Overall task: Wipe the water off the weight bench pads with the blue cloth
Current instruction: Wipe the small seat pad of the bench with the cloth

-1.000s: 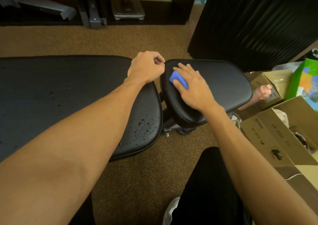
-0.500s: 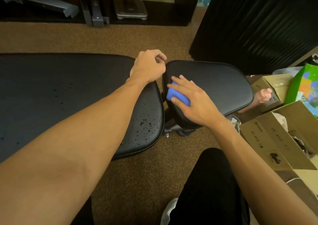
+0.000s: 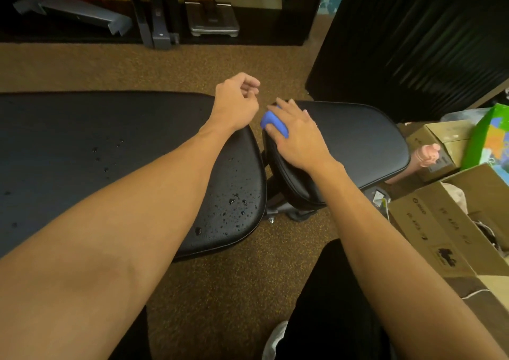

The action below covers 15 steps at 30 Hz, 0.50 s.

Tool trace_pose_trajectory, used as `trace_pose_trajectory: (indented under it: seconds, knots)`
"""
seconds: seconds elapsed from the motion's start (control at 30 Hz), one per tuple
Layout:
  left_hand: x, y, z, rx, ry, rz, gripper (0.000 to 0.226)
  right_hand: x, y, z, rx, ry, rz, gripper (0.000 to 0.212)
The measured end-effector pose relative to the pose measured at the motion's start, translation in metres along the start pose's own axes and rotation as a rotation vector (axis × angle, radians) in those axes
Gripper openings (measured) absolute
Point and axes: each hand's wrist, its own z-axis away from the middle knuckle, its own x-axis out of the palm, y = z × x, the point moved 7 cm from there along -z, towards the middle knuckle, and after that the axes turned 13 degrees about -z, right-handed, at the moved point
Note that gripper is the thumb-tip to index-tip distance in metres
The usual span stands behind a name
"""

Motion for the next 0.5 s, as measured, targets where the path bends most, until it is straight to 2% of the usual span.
trace_pose_trajectory:
  seconds: [0.13, 0.2, 0.33, 0.4, 0.5]
  knots:
    - [-0.009, -0.004, -0.010, -0.067, -0.119, -0.071, 0.032, 0.004, -0.001, 0.049, 0.005, -0.082, -0.034, 0.054]
    - [-0.015, -0.005, -0.013, -0.040, -0.160, -0.165, 0.029, 0.000, 0.001, 0.059, 0.028, -0.095, -0.071, 0.052]
    - [-0.028, -0.017, -0.010, 0.040, -0.084, -0.367, 0.018, -0.006, 0.011, 0.066, 0.101, -0.008, -0.179, 0.059]
    - [-0.027, -0.024, -0.007, 0.067, -0.060, -0.446, 0.016, 0.000, 0.011, 0.063, 0.072, 0.015, -0.123, 0.058]
    - [-0.027, -0.023, -0.003, 0.059, -0.053, -0.402, 0.014, 0.005, 0.008, 0.037, 0.034, 0.007, -0.074, 0.057]
